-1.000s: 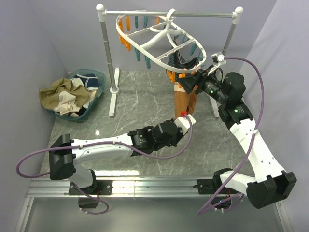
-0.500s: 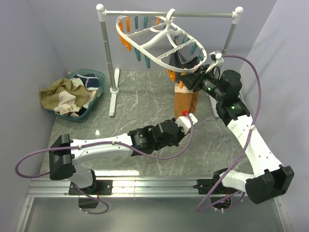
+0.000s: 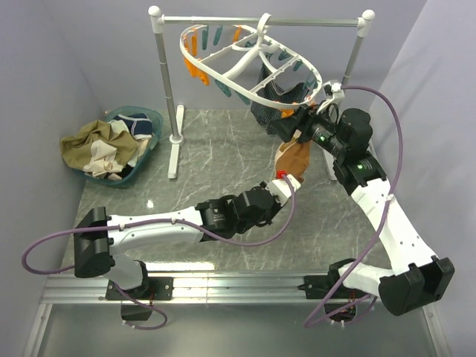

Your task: Remove the underwear clipped to the hanger

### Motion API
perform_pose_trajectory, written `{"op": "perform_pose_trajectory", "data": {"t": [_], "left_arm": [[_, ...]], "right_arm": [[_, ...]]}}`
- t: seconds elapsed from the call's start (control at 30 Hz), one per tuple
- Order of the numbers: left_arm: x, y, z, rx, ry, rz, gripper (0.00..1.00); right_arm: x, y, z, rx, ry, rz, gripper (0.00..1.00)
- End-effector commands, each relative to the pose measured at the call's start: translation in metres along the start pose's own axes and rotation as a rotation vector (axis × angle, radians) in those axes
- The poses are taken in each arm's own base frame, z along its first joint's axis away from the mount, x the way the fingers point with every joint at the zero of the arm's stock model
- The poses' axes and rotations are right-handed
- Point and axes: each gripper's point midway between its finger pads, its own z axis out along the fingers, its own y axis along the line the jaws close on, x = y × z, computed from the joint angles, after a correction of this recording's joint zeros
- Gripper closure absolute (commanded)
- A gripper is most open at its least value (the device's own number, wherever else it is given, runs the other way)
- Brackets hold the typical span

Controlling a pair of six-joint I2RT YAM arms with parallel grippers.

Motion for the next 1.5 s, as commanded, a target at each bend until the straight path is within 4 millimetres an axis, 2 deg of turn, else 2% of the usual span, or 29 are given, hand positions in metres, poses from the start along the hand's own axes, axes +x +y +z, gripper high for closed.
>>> {"op": "perform_pose_trajectory", "data": {"t": [0.0,0.13,0.27,0.5,0.63,0.7,0.9,0.97,1.17,1.2,1.3,1.47], "left_arm": [[-0.019,0.016,-0.02,-0.054,-0.063,-0.014,1.0],[-0.01,0.024,-0.03,-0.076,-0.049,-0.041,1.0],[-0.001,0.035,-0.041,-0.107,-0.033,-0.055,1.0],[-0.001,0.065,-0.075,-0.196,-0.043,-0.098,1.0],[0.003,0.079,-0.097,-0.237,-0.037,-0.14,1.0],[-0.002,0.084,-0.109,-0.24,-0.046,-0.165,1.0],[0.009,0.09,-0.135,-0.237,-0.011,-0.232,1.0],[0.017,0.095,-0.141,-0.254,0.008,-0.25,1.0],[0.015,0.114,-0.171,-0.321,-0.011,-0.335,1.0],[0.02,0.118,-0.178,-0.335,0.005,-0.334,1.0],[0.02,0.125,-0.19,-0.35,-0.01,-0.386,1.0],[0.019,0.109,-0.18,-0.272,-0.02,-0.398,1.0]], "right_arm": [[-0.037,0.025,-0.025,-0.018,-0.095,-0.057,0.2],[-0.046,0.034,-0.046,-0.029,-0.126,-0.079,0.17],[-0.054,0.033,-0.062,0.0,-0.15,-0.098,0.16],[-0.065,-0.014,-0.08,0.235,-0.204,-0.123,0.16],[-0.055,-0.032,-0.077,0.28,-0.176,-0.134,0.17],[-0.053,-0.039,-0.077,0.297,-0.175,-0.134,0.18],[-0.053,-0.054,-0.077,0.333,-0.218,-0.123,0.2],[-0.049,-0.055,-0.073,0.325,-0.19,-0.114,0.2],[-0.036,-0.062,-0.061,0.298,-0.142,-0.083,0.22],[-0.033,-0.065,-0.057,0.297,-0.128,-0.077,0.22],[-0.026,-0.063,-0.052,0.267,-0.087,-0.07,0.25],[-0.015,-0.053,-0.043,0.183,-0.017,-0.07,0.28]]}}
